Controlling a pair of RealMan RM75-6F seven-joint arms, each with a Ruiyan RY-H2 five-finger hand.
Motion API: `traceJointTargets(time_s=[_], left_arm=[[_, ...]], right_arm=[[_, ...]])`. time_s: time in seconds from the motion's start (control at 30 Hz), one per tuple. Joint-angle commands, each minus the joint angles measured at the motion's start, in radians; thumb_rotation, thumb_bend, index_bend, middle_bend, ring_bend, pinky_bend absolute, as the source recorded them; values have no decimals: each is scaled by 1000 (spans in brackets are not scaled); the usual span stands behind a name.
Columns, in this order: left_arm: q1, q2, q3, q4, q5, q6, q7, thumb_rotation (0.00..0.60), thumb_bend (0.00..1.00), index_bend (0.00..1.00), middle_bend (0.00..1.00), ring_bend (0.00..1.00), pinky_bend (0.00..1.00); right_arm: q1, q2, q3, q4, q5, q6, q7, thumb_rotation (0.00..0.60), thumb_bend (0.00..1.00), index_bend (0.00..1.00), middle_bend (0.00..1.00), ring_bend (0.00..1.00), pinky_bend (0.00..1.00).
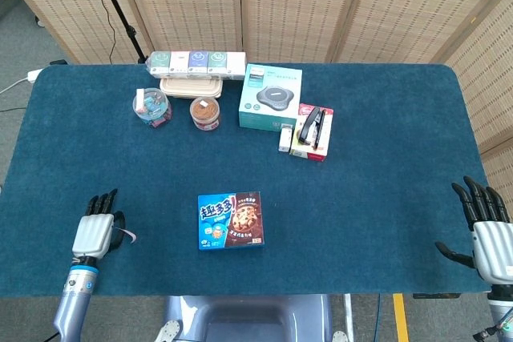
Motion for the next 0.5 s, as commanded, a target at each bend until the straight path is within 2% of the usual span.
traceJointTargets(time_s=[0.03, 0.2, 0.5], left_arm=[[-1, 2, -1, -4, 1, 1, -1, 600, 446, 636, 0, 0, 0], [-13, 27, -9, -43, 24, 20, 27, 600, 449, 641, 0, 0, 0], [-103, 123, -29, -175, 123, 12, 191, 600, 465, 649, 0, 0, 0]], right_arm=[[0, 0, 0, 0, 0, 0, 0, 600, 0, 0, 0, 0, 0], [0, 0, -1, 0, 0, -1, -1, 600, 0, 0, 0, 0, 0], [0, -1, 1, -1, 4, -2, -5, 600, 0, 0, 0, 0, 0]])
